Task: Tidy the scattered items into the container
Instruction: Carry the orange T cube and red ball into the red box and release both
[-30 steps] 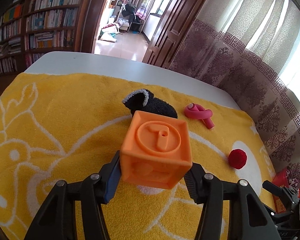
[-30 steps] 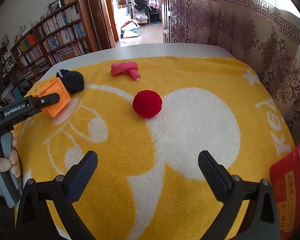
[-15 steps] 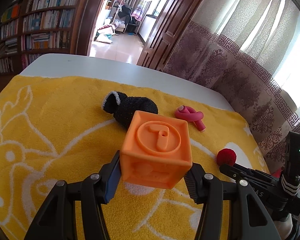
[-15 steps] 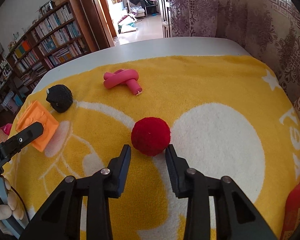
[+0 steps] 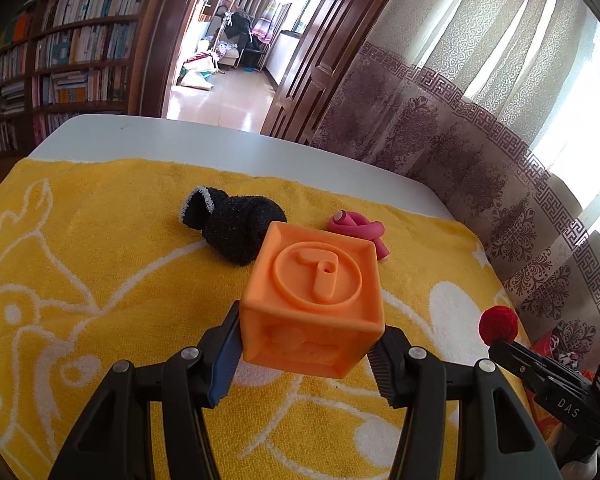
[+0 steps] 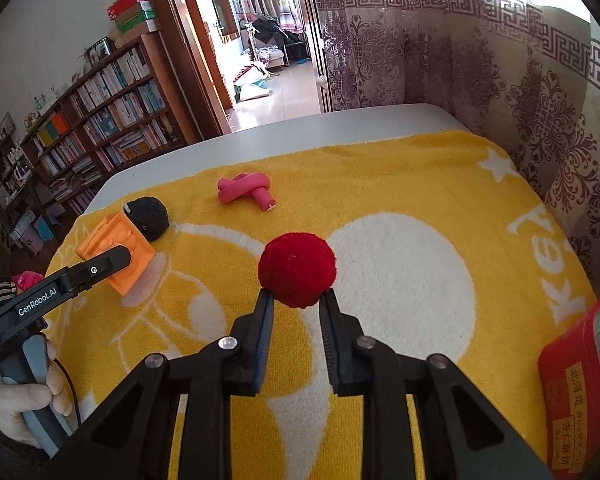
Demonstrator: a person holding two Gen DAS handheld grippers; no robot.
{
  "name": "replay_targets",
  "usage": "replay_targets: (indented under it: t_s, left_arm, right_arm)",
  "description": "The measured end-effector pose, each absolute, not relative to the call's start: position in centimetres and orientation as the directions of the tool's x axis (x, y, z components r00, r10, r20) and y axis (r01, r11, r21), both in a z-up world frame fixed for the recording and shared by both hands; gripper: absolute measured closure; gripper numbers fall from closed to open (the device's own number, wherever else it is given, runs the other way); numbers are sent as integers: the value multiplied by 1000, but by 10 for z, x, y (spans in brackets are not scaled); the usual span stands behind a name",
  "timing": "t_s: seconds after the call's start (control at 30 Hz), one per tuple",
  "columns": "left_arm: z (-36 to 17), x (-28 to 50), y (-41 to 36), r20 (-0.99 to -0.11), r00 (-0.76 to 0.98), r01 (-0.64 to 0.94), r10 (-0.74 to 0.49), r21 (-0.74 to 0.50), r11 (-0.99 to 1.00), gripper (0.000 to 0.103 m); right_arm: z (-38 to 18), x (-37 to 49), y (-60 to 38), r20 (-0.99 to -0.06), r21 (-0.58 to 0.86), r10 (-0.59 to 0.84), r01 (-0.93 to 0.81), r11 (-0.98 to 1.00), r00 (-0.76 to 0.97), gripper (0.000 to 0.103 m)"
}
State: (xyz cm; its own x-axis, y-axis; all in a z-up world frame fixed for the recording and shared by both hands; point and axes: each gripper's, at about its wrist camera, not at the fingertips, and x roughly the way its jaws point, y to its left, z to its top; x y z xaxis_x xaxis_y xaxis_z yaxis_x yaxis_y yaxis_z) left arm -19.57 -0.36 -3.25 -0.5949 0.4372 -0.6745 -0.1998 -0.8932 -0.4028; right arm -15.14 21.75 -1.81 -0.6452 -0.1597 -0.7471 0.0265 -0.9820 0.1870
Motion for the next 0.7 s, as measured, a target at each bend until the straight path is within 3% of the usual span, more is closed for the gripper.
replay_targets:
  t_s: [0.33, 0.7]
  left_arm:
    - [-19, -182, 24, -647, -575, -277, 501, -423, -863, 45]
    - [0, -150, 73, -631, -550, -410, 547, -367, -835, 45]
  right_arm:
    - [19, -66, 308, -689, 162, 2, -157, -974, -725, 77]
    - [29, 25, 404, -664, 184, 164, -373, -909, -729, 77]
